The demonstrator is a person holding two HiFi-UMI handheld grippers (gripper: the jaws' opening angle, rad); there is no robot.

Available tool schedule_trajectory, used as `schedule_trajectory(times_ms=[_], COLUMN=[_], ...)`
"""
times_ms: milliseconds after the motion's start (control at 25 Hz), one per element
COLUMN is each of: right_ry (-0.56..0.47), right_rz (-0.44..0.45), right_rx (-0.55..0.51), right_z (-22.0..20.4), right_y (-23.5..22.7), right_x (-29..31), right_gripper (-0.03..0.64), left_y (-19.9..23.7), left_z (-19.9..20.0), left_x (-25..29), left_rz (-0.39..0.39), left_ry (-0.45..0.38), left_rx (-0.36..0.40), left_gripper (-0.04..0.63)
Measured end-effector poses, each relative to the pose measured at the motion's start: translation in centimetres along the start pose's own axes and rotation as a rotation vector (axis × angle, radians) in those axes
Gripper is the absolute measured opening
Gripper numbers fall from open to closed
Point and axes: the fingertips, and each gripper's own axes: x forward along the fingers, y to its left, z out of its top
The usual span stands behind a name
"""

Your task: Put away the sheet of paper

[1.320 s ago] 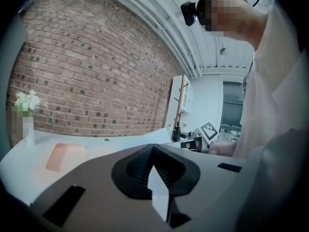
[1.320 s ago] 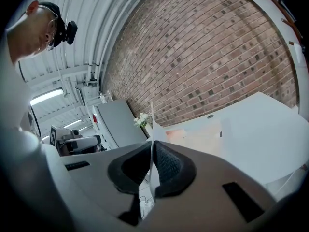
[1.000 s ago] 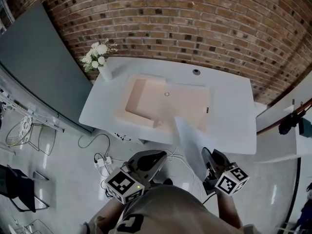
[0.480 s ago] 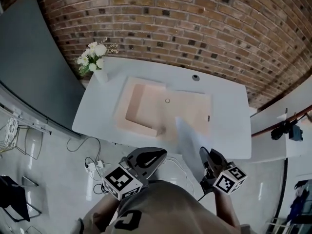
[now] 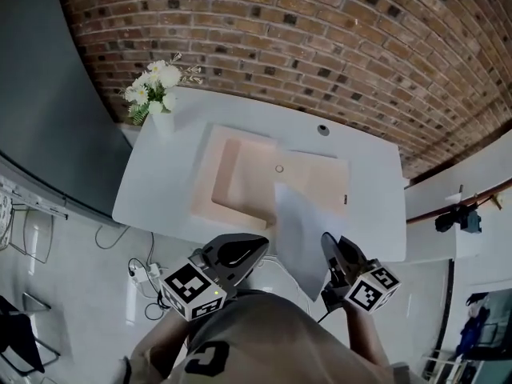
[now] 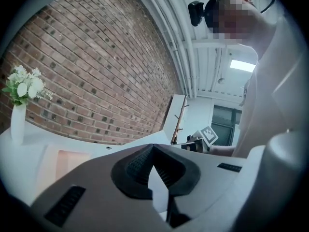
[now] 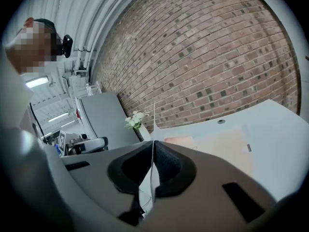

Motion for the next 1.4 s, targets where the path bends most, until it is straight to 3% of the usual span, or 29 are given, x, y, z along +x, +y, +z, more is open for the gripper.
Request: schedule_trajectory(times_ms=[240, 440, 800, 880, 1040, 1400], right_ry=[-0.009, -0.027, -0.052, -0.049, -0.029, 0.075], right_rz=[0.014, 0.042, 0.184, 0.15, -0.009, -0.101], right_rx=[-0.023, -0.034, 0.073, 0.091, 0.042, -0.083], right_z=[1.7, 3.4, 7.1, 7.0, 6.4, 5.7], right_y=[2.1, 3.4, 1.8, -1.3, -8.1, -16.7], right_x=[1.8, 1.6, 1.7, 2.5, 3.8, 5.7], right_gripper=[0.023, 0.023, 0.023, 0.023, 0.023, 0.023], left_y=[2.1, 3.7, 5.1, 5.3, 5.3, 5.8], left_z=[0.8, 0.3, 0.2, 0.1, 0.3, 0.2], left_x=[-1.3, -2.1, -2.1, -1.9, -1.0, 3.0], left_rz=[0.002, 0.024, 0.099, 0.128, 0.179, 0.3], left_ry=[-0.026, -0.031, -0.024, -0.022, -0.011, 0.007], left_rx=[0.014, -0.043, -0.052, -0.049, -0.024, -0.033], left_gripper=[0.014, 0.014, 0.014, 0.014, 0.014, 0.014])
